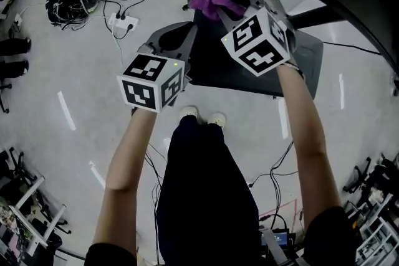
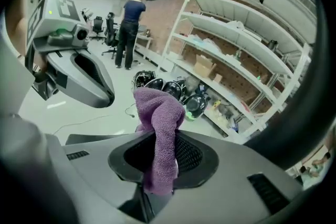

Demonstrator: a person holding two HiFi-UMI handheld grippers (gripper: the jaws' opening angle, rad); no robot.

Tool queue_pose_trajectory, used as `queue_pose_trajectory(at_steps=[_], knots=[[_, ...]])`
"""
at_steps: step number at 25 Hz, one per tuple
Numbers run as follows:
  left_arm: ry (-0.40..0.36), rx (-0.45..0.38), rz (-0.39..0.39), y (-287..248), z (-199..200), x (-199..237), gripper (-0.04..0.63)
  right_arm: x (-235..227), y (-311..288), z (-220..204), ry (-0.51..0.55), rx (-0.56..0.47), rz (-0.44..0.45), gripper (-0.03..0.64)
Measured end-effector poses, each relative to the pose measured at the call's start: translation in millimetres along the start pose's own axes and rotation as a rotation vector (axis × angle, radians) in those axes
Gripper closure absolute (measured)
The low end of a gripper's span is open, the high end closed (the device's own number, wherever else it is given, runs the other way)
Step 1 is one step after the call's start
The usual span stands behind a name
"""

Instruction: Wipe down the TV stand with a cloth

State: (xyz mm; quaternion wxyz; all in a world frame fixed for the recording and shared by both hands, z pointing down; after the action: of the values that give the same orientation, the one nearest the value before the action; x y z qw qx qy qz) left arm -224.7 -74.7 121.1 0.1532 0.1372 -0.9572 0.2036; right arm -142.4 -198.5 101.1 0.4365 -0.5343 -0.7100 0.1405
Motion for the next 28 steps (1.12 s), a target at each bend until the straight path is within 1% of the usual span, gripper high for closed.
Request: queue_pose_trajectory(at_steps=[3,7,10,13,15,18,21,23,28], knots=[[0.018,-0.002,0.017,7.6,-2.5,15.6,0.589,12.2,-18.3,9.4,0.077,0.03,0.042,0.514],[0.042,0.013,0.04,15.2,-12.5,43.3,0.589,25.6,-46.5,18.1,0.187,0.074,0.124,0.514],[0.068,0.019,0.06,23.5,-17.3,58.8,0.589,33.7,-64.7,24.1,0.266,0.114,0.2,0.514],[0.076,0.027,0.067,24.4,-21.0,66.6,0.589,44.9,-78.1,23.3,0.343,0.165,0.297,0.514],[0.079,0.032,0.067,22.7,-23.5,70.0,0.589,51.0,-84.7,22.9,0.398,0.196,0.337,0.514],[0.087,0.035,0.066,20.3,-27.4,75.1,0.589,53.9,-95.5,22.1,0.436,0.238,0.345,0.514],[0.09,0.039,0.06,17.2,-29.0,76.8,0.589,51.0,-101.6,18.1,0.436,0.277,0.355,0.515],[0.086,0.038,0.057,15.6,-28.2,73.6,0.589,45.8,-97.6,14.4,0.43,0.306,0.365,0.514],[0.082,0.035,0.046,8.8,-26.7,67.9,0.589,42.9,-85.8,2.5,0.459,0.374,0.366,0.515]])
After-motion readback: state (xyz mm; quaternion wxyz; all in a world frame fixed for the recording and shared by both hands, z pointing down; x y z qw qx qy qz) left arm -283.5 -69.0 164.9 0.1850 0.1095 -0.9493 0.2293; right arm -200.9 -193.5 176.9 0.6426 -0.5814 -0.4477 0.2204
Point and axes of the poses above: the fingertips, and each gripper's own axes: y backward along the fingers, x to its left, z out of its top, the point moved 8 cm from there along y, backward along the fingers, and after that the axes turned 6 degrees about -z, right-handed, at the moved point
